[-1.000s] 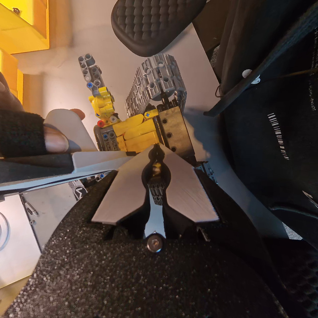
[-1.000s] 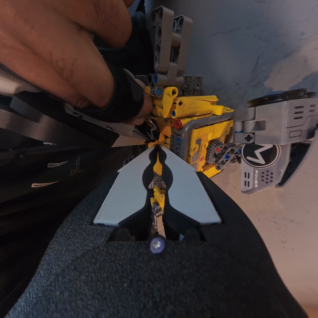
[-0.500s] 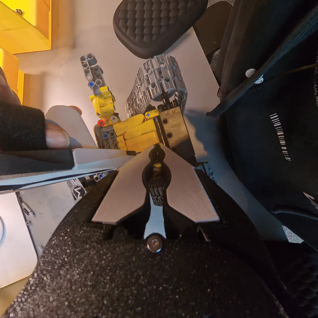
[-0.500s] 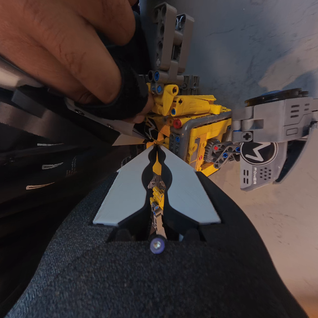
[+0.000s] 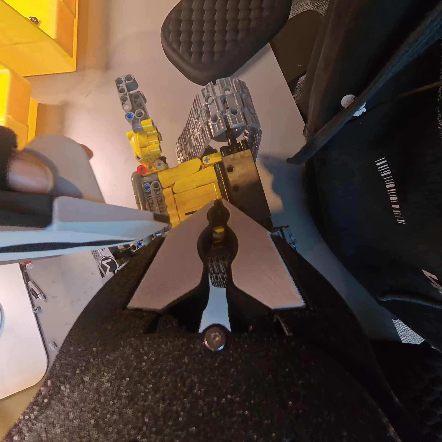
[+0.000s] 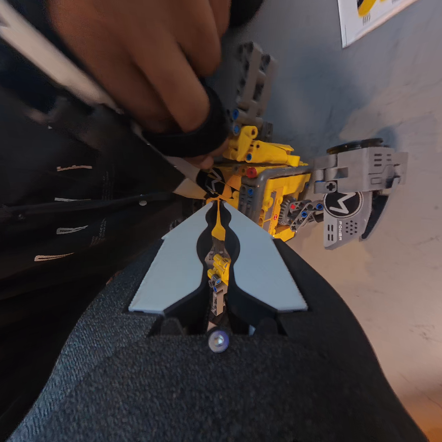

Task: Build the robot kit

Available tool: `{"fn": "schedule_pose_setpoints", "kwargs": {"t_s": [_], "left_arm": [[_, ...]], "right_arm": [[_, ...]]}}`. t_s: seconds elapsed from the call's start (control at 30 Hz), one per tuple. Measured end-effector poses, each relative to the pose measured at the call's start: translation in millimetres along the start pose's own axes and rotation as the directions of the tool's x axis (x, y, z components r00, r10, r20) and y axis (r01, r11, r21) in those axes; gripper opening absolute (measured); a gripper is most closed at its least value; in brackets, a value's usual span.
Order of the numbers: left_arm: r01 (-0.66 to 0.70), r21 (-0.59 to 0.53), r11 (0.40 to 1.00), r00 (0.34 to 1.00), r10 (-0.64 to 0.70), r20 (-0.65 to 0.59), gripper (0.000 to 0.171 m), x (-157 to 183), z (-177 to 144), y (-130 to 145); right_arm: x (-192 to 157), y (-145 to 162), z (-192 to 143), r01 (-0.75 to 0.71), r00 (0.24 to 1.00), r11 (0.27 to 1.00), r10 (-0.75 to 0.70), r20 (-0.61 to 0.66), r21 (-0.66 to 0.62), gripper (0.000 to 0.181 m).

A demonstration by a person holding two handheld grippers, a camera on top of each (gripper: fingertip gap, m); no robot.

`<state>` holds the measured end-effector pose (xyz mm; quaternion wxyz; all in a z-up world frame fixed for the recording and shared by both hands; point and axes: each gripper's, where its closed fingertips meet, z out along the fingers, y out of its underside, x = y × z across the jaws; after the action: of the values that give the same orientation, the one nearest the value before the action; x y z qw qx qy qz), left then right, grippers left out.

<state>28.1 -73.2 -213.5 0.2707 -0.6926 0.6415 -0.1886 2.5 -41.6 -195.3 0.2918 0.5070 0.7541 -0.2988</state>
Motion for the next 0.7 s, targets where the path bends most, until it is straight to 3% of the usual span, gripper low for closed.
{"fn": "schedule_pose_setpoints", "kwargs": {"t_s": [0.17,0.33,0.7], "left_arm": [[-0.001,0.016,1.000,1.000,0.000,0.014,0.000,0,-1,-1],[0.001,0.035,0.999,0.999,-0.003,0.052,0.000,-1,-2,-1],[-0.008,-0.022,1.000,0.994,0.011,0.110,0.000,-1,-1,1]], "right_arm": [[-12,4,7,0.114,0.992,0.992,-0.112,-0.052,0.046,0.003],[-5,8,28,0.098,0.993,0.990,-0.091,-0.077,0.097,0.000],[8,7,16,0.093,0.980,0.992,-0.077,-0.185,0.080,0.000]]}}
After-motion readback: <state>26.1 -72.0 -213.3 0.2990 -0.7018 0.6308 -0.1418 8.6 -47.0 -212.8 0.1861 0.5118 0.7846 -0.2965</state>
